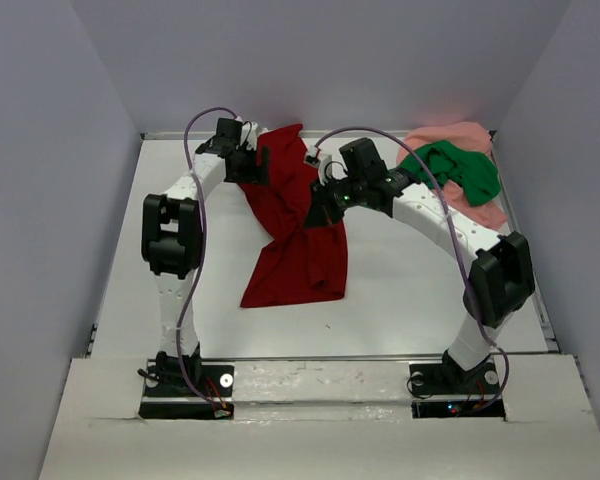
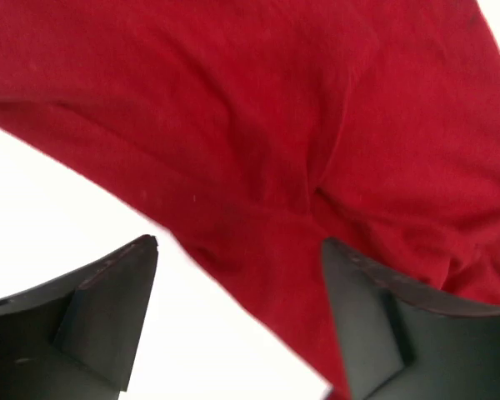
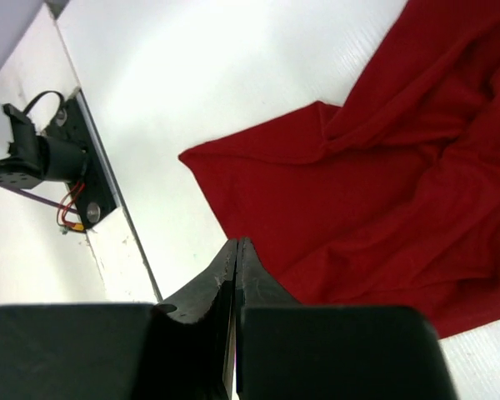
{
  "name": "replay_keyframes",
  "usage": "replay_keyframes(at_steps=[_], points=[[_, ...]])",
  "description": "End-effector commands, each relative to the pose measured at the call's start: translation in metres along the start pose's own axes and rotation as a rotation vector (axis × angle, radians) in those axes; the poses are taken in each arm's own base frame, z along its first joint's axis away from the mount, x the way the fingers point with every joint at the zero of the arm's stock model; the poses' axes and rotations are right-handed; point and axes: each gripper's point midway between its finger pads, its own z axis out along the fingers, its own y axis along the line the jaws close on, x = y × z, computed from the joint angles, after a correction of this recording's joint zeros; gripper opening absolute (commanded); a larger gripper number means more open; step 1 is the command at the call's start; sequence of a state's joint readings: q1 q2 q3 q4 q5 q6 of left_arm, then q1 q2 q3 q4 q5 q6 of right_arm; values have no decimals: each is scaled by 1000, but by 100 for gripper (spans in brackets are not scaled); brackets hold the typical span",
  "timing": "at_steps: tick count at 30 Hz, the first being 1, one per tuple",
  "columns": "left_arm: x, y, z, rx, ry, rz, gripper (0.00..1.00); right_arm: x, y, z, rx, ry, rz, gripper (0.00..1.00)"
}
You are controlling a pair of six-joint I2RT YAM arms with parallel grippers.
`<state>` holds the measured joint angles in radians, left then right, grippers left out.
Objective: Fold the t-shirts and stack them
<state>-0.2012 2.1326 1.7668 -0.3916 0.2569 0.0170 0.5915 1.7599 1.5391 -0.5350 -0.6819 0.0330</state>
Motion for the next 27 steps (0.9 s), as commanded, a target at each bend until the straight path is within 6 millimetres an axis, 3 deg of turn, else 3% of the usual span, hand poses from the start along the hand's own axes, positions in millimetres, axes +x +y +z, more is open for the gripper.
replay_keyframes(at_steps=[1, 3, 4, 5, 11, 19, 24, 27], points=[[-38, 0, 2, -15, -89, -27, 60, -11, 22, -15, -36, -62, -84, 0], [-42, -2, 6, -6, -91, -37, 18, -11, 25, -18, -41, -69, -90, 0], [-40, -3, 12, -1, -82, -41, 6, -9, 25, -19, -38, -70, -89, 0], [-49, -6, 12, 4, -102, -36, 0, -8, 24, -18, -33, -70, -88, 0], [-61, -14, 29, 13, -101, -29, 0, -6, 20, -17, -19, -67, -85, 0], [-51, -4, 71, -54, -54, -70, 0, -17, 26, -27, -1, -100, -110, 0], [-34, 2, 94, -77, -1, -96, 0, -23, 29, -36, 20, -125, -126, 0], [-43, 8, 97, -106, -26, -114, 0, -24, 28, -39, 33, -133, -161, 0]])
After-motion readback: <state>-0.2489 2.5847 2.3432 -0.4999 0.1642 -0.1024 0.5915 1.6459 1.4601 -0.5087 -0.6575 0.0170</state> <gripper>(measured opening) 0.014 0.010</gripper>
